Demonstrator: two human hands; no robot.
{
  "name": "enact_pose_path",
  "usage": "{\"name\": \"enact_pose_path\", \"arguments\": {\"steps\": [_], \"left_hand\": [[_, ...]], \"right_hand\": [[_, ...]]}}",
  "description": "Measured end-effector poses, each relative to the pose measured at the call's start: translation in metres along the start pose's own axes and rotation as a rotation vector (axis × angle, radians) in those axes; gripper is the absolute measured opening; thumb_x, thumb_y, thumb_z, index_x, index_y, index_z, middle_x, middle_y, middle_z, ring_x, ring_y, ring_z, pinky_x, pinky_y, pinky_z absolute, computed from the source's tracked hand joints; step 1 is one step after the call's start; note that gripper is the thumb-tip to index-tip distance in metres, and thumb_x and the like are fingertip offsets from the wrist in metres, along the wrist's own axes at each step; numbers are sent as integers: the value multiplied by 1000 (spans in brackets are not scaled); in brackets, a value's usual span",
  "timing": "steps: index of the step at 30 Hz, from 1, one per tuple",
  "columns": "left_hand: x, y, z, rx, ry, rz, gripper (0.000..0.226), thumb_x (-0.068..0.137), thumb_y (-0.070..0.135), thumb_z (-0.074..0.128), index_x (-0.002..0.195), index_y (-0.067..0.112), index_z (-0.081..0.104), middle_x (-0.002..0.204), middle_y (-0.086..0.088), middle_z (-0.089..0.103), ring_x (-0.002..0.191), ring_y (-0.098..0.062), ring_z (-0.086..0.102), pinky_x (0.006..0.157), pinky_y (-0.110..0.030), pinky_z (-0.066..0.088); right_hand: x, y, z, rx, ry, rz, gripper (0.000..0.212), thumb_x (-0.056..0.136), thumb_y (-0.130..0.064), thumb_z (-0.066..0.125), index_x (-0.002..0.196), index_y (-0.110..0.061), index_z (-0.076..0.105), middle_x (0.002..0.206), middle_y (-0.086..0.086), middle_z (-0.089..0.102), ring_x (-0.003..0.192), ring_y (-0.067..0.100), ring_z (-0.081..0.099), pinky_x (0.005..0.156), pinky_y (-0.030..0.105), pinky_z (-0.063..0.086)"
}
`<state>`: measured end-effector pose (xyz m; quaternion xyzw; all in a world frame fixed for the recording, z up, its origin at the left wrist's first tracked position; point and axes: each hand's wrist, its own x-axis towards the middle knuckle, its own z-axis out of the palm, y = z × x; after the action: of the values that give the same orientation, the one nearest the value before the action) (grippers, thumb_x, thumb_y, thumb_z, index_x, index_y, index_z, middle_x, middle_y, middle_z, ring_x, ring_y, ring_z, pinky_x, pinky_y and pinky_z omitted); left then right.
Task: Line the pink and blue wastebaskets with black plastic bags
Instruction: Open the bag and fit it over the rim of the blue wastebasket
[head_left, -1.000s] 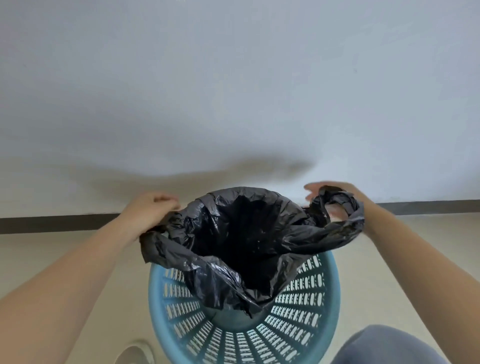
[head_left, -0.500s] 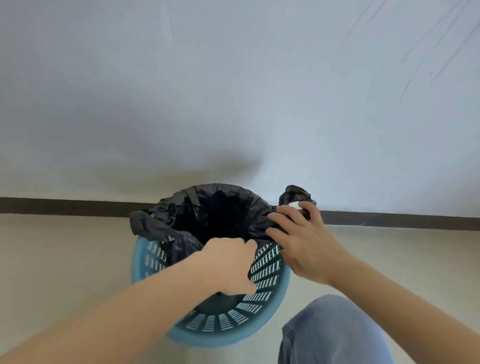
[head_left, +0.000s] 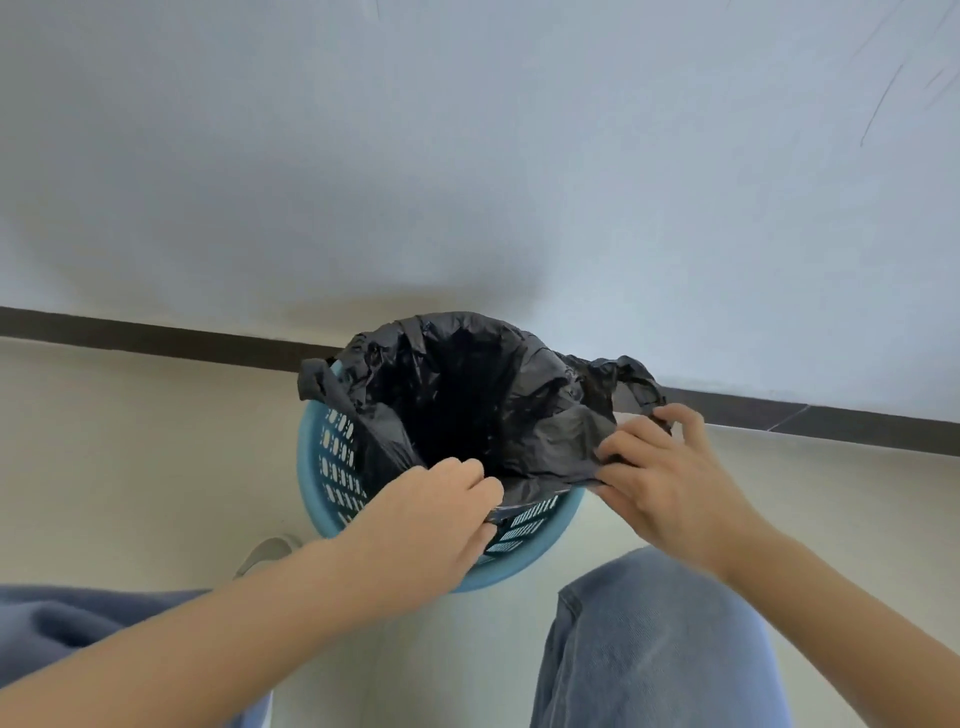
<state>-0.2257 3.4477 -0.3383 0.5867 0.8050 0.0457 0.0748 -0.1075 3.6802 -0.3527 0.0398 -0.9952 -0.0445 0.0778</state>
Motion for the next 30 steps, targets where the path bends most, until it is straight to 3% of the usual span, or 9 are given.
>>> {"name": "enact_pose_path", "arguments": {"steps": [5, 9, 14, 18, 21, 24, 25, 27, 30], "left_hand": [[-18, 18, 8, 120, -230, 109, 13, 67, 38, 51, 72, 26, 51, 52, 9, 51, 42, -9, 52, 42, -19, 27], [-12, 33, 3, 175, -464, 44, 15, 90, 15, 44, 102, 12, 52, 95, -8, 62, 86, -30, 62, 59, -33, 29], [-19, 42, -2, 212, -602, 34, 22, 93, 9, 37, 108, 7, 54, 105, -15, 63, 84, -36, 58, 52, -33, 28], [-26, 51, -4, 155, -704, -36, 29, 94, 14, 38, 119, 4, 46, 111, -18, 60, 98, -35, 61, 46, -30, 21], [-38, 54, 4, 82, -781, -141, 55, 92, 27, 43, 139, 1, 29, 130, -18, 49, 117, -35, 50, 82, -39, 43], [-51, 45, 5, -71, -910, -232, 77, 88, 40, 47, 148, 2, 16, 148, -14, 30, 136, -29, 30, 111, -40, 31], [-52, 40, 3, -203, -870, -268, 69, 86, 42, 48, 142, 6, 30, 141, -11, 39, 130, -26, 37, 107, -39, 37], [-48, 31, -5, -519, -547, -393, 28, 84, 39, 50, 95, 15, 61, 92, -5, 61, 84, -20, 55, 77, -31, 48], [-36, 5, -15, -506, 24, -770, 23, 81, 30, 54, 65, 13, 59, 59, 3, 58, 58, -14, 52, 58, -27, 40]], "right_hand": [[0, -5, -1, 209, -399, 42, 27, 93, -30, 40, 87, -25, 66, 83, -8, 68, 80, 15, 59, 92, 31, 37], [6, -14, 4, 421, -512, 120, 23, 93, -23, 50, 92, -23, 72, 87, -7, 74, 66, 16, 48, 69, 28, 42], [9, -15, 21, 791, -612, 458, 19, 83, -18, 58, 83, -1, 67, 73, 15, 65, 65, 28, 55, 72, 39, 52], [17, -9, 17, 1317, -539, 844, 29, 88, -23, 57, 105, -2, 68, 99, 12, 73, 90, 24, 71, 84, 37, 55], [25, -19, 16, 1267, -497, 832, 28, 92, -26, 56, 107, -4, 65, 97, 17, 74, 86, 31, 72, 85, 46, 58], [34, -33, 20, 1121, -484, 879, 33, 94, -22, 49, 106, 7, 58, 86, 25, 73, 72, 35, 72, 73, 45, 61], [36, -36, 22, 1092, -478, 911, 33, 94, -21, 46, 103, 9, 55, 86, 27, 72, 67, 35, 72, 70, 45, 61], [40, -41, 25, 1053, -451, 964, 23, 93, -18, 43, 90, 4, 49, 82, 27, 67, 58, 34, 70, 58, 40, 60], [47, -48, 30, 1025, -404, 1043, 13, 92, -13, 41, 96, -2, 45, 79, 19, 57, 54, 33, 63, 39, 31, 49]]}}
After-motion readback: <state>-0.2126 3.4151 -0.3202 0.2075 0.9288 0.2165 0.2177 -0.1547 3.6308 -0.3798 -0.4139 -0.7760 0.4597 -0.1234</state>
